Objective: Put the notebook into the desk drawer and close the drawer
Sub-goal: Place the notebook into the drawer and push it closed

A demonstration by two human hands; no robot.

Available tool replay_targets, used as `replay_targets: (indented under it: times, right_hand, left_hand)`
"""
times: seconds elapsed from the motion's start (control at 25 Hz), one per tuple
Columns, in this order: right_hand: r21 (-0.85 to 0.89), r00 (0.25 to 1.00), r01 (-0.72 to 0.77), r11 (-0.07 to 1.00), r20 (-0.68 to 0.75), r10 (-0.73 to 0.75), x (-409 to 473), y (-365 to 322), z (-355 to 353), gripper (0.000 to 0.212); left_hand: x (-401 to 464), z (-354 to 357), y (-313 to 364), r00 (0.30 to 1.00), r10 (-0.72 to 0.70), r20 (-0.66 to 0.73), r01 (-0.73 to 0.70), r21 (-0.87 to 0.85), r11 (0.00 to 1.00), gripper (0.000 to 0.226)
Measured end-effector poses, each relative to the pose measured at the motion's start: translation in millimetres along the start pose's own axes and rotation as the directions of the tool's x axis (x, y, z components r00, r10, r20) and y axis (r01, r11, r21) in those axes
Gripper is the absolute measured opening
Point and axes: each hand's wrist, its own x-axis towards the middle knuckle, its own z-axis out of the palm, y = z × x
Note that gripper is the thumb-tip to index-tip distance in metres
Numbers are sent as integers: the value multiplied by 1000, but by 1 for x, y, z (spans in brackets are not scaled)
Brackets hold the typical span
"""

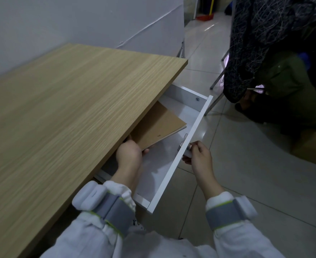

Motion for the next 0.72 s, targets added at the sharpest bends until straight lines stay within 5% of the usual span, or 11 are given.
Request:
replay_targets:
  times: [0.4, 0.72]
  right_hand:
    - [-18, 1000, 10, 1000, -5, -10, 0, -2, 1, 31]
    - [7, 1000, 3, 1000, -3, -3, 0, 0, 2, 30]
  left_hand:
    - [-10, 13, -9, 997, 45, -67, -52, -106, 993, 46]
    - [-14, 23, -20, 999, -3, 43, 7, -93, 996, 39]
